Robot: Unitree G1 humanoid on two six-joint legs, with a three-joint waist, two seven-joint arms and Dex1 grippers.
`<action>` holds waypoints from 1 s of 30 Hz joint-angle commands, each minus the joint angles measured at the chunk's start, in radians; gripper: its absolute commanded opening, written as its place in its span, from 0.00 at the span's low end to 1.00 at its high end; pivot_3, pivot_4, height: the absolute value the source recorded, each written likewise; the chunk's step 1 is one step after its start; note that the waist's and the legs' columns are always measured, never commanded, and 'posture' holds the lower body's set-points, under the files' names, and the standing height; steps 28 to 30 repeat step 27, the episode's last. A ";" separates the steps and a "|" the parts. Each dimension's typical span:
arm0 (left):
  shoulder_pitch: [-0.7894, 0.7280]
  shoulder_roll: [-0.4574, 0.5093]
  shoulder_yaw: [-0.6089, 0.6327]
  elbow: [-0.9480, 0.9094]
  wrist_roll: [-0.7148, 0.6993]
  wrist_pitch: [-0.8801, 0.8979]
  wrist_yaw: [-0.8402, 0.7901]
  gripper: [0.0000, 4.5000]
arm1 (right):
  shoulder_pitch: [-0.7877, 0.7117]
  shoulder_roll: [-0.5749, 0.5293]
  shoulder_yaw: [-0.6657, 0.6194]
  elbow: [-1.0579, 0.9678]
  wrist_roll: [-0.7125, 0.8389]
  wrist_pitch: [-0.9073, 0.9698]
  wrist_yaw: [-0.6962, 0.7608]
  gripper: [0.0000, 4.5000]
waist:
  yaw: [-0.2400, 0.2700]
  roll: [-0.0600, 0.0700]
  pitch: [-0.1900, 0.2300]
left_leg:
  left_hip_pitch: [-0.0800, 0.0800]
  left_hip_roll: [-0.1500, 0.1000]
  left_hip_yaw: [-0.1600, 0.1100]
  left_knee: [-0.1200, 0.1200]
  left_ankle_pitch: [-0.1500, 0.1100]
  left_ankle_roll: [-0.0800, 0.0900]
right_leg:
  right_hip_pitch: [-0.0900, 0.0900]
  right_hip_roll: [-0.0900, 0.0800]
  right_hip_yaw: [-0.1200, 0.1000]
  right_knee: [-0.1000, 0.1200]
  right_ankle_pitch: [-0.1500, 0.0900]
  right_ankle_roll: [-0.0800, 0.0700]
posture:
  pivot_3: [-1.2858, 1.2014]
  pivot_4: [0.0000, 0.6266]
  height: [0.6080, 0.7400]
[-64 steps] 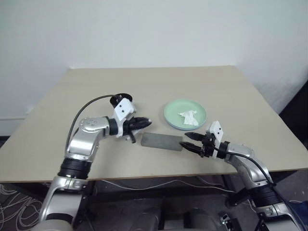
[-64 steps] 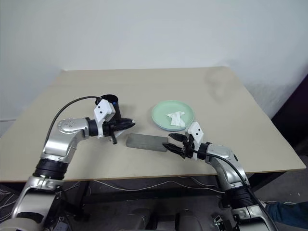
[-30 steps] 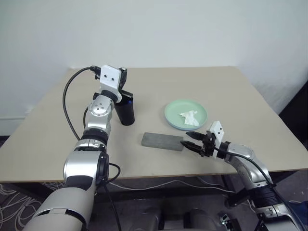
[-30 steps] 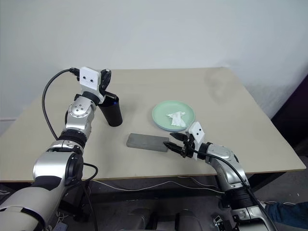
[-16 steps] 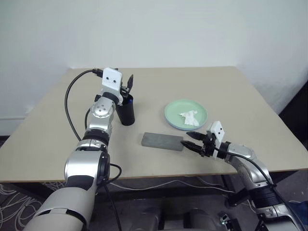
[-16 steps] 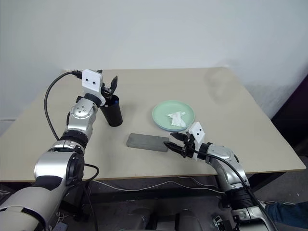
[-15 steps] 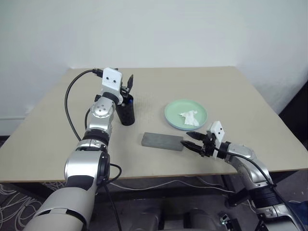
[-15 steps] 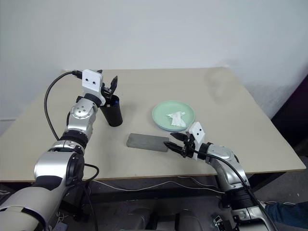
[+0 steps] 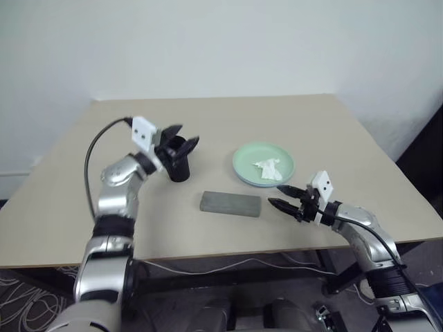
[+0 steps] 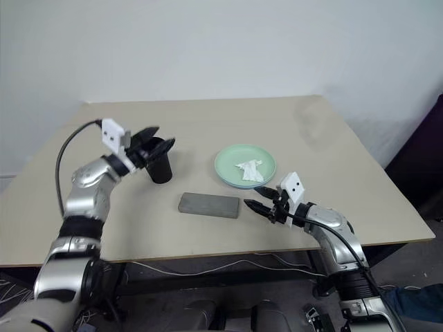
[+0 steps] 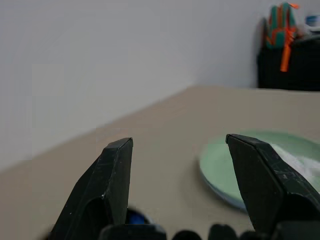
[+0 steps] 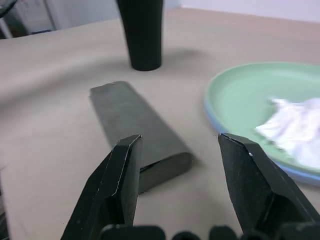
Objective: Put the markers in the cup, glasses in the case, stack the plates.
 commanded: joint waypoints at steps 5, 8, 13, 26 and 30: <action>0.219 0.018 0.009 -0.291 -0.036 0.123 0.029 0.69 | -0.029 -0.097 -0.096 0.032 0.028 -0.029 0.063 0.59 | 0.011 0.002 0.001 | 0.000 0.000 0.000 0.001 0.000 0.000 | 0.003 -0.002 0.001 0.000 -0.002 -0.003 | 0.52 0.00 0.98; 0.275 0.015 0.013 -0.274 -0.012 0.102 0.053 0.69 | -0.032 -0.146 -0.126 0.067 0.041 -0.026 0.100 0.59 | 0.011 0.003 0.001 | -0.001 0.000 0.000 0.000 0.000 0.000 | 0.003 -0.001 0.002 0.000 -0.002 -0.004 | 0.52 0.00 0.98; 0.331 0.016 0.050 -0.212 -0.017 0.061 0.080 0.69 | -0.025 -0.207 -0.158 0.109 0.048 -0.012 0.149 0.59 | 0.011 0.004 0.000 | -0.001 0.002 0.000 -0.001 0.000 0.000 | 0.002 -0.002 0.002 0.001 -0.002 -0.004 | 0.52 0.00 0.98; 0.415 -0.048 0.005 -0.308 0.005 0.063 0.183 0.69 | 0.012 -0.212 -0.145 0.063 0.044 0.035 0.138 0.59 | 0.011 0.004 0.000 | -0.002 0.002 0.002 -0.001 0.000 0.000 | 0.000 -0.003 0.003 -0.001 -0.002 -0.004 | 0.52 0.00 0.98; 0.421 -0.054 0.001 -0.319 0.006 0.064 0.188 0.69 | 0.012 -0.217 -0.147 0.058 0.045 0.044 0.140 0.59 | 0.011 0.004 0.000 | -0.002 0.003 0.002 -0.001 0.000 0.000 | 0.000 -0.003 0.002 -0.001 -0.002 -0.004 | 0.52 0.00 0.98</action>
